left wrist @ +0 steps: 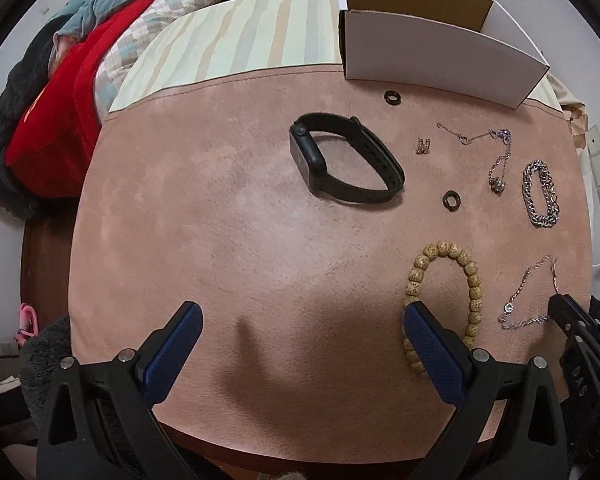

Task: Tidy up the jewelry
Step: 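Grasp the wooden bead bracelet with the left tool while the right tool grasps the thin silver chain, then carry both pieces over the white box and open both tools to drop them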

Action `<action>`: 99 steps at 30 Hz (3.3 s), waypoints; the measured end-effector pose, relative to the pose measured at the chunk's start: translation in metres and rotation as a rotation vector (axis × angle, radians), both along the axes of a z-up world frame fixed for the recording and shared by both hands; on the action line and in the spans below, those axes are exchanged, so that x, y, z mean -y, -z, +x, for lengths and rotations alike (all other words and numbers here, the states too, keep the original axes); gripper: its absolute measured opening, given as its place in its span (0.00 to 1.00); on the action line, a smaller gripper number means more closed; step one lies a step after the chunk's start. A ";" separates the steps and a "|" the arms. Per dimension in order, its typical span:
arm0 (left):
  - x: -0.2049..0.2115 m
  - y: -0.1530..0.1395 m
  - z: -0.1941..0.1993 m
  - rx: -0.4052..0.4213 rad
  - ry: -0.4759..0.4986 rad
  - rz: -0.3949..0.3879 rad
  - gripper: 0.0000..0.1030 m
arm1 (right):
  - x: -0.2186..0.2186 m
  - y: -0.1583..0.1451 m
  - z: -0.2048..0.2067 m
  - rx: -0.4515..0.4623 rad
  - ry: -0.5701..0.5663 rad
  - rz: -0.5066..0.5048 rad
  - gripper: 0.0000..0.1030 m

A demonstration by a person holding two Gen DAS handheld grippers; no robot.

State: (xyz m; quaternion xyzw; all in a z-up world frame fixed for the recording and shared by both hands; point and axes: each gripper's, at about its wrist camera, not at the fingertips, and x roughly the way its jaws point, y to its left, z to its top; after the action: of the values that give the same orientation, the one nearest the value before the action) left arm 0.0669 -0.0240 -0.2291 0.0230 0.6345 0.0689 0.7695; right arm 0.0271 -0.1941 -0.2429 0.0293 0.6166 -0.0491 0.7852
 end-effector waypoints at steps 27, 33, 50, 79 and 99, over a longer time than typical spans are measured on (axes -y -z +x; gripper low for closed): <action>0.027 0.020 0.005 0.037 0.091 -0.135 0.07 | 0.043 -0.053 0.007 0.157 -0.009 0.294 0.00; 0.015 0.010 0.005 0.073 0.090 -0.139 0.07 | 0.050 -0.030 0.014 0.045 -0.005 0.405 0.01; -0.075 0.011 -0.037 0.073 0.009 -0.179 0.07 | -0.057 0.002 -0.005 0.041 -0.440 0.008 0.33; -0.035 -0.128 0.057 0.320 0.122 -0.344 0.07 | -0.013 -0.164 0.084 0.353 -0.227 0.383 0.03; -0.026 -0.062 0.241 0.156 0.149 -0.403 0.07 | -0.020 -0.104 0.272 0.226 -0.191 0.376 0.03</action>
State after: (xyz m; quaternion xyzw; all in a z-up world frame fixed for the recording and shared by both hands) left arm 0.3077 0.0018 -0.1672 -0.0898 0.5706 -0.1146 0.8082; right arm 0.2994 -0.1745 -0.1386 0.1220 0.5233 0.1447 0.8309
